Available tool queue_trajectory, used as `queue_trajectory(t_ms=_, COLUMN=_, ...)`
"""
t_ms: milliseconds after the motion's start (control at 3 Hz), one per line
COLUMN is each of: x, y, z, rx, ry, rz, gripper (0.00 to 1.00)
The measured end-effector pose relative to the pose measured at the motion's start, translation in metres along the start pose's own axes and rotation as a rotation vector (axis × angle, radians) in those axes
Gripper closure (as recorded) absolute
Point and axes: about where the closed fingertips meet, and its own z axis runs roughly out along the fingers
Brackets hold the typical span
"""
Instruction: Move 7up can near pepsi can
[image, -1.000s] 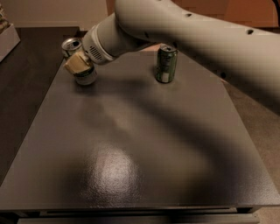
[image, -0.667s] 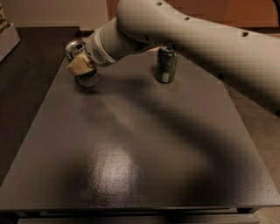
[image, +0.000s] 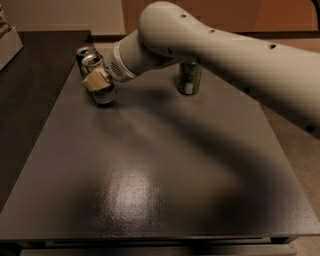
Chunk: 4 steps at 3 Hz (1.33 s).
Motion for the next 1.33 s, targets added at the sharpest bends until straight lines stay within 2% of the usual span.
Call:
queue_trajectory(t_ms=667, x=0.0127, y=-0.0003, z=0.0128, rx=-0.023, ry=-0.034, rz=0.011, gripper=0.36)
queue_trajectory(t_ms=1000, x=0.0112, y=0.0015, z=0.0130, rx=-0.024, ry=-0.034, rz=0.008, gripper=0.13)
queue_trajectory(t_ms=1333, x=0.0099, y=0.0032, z=0.0133, rx=-0.026, ry=-0.034, rz=0.005, gripper=0.00)
